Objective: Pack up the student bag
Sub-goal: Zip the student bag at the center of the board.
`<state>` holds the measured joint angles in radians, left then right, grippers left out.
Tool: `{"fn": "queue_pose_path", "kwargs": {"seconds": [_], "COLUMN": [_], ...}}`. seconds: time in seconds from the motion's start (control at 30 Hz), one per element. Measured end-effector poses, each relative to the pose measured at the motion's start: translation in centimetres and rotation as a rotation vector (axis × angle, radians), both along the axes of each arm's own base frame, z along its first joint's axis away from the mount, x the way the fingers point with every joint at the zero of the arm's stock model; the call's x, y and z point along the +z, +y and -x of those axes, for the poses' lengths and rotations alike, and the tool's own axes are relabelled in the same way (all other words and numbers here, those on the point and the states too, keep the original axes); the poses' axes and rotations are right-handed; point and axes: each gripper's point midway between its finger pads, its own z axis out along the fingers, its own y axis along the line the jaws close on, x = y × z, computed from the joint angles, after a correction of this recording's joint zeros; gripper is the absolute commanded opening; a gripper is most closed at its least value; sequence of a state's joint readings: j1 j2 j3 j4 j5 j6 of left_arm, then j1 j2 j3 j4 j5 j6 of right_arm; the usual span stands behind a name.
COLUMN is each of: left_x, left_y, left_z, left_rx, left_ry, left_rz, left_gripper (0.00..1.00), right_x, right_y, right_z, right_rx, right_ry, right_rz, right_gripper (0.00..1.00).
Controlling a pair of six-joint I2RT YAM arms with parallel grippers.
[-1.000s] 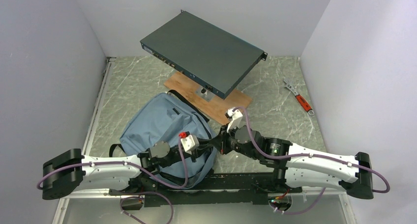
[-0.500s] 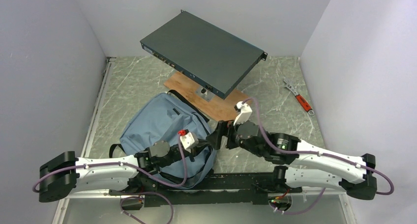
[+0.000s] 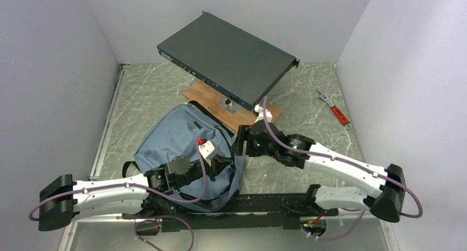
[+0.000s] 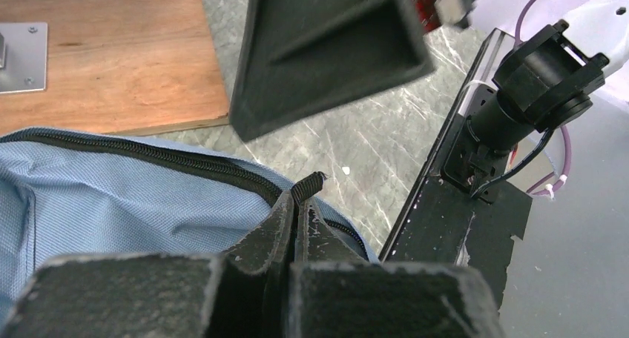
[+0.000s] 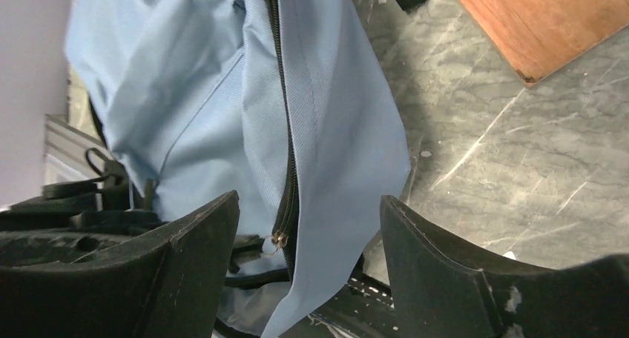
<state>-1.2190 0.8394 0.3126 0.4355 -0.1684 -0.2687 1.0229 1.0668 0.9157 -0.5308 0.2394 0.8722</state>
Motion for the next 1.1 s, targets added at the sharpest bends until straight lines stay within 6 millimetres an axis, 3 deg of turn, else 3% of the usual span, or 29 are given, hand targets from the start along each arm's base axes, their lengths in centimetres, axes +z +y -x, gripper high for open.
{"fn": "queue_pose_path", "kwargs": {"seconds": [0.13, 0.3, 0.5, 0.57, 0.6, 0.87, 1.1], "left_x": [-0.2, -0.1, 0.8, 0.6, 0.4, 0.0, -1.7], "left_y": [0.0, 0.0, -0.1, 0.0, 0.1, -0.1, -1.8], "left_z": [0.0, 0.0, -0.3, -0.4, -0.4, 0.3, 3.5], "left_rx": [0.010, 0.020, 0.054, 0.075, 0.082, 0.136, 0.102], "left_ry": [0.032, 0.063, 0.106, 0.134, 0.144, 0.232, 0.237], "left_rz": [0.006, 0.015, 0.035, 0.015, 0.007, 0.005, -0.066], "left_gripper": [0.00, 0.00, 0.00, 0.00, 0.00, 0.00, 0.00], "right_x": [-2.2, -3.1, -3.9, -4.3, -4.5, -4.5, -2.8], "right_y": [0.9, 1.3, 2.5, 3.4, 3.6, 4.0, 3.6], "right_z": [0.0, 0.2, 0.7, 0.8, 0.8, 0.4, -1.3], "right_rx": [0.034, 0.038, 0.042, 0.066, 0.072, 0.119, 0.163], "right_ry": [0.040, 0.062, 0.076, 0.068, 0.066, 0.006, -0.137], "right_rz": [0.060, 0.078, 0.078, 0.081, 0.083, 0.114, 0.202], "right_gripper": [0.62, 0.51, 0.25, 0.05, 0.00, 0.00, 0.00]}}
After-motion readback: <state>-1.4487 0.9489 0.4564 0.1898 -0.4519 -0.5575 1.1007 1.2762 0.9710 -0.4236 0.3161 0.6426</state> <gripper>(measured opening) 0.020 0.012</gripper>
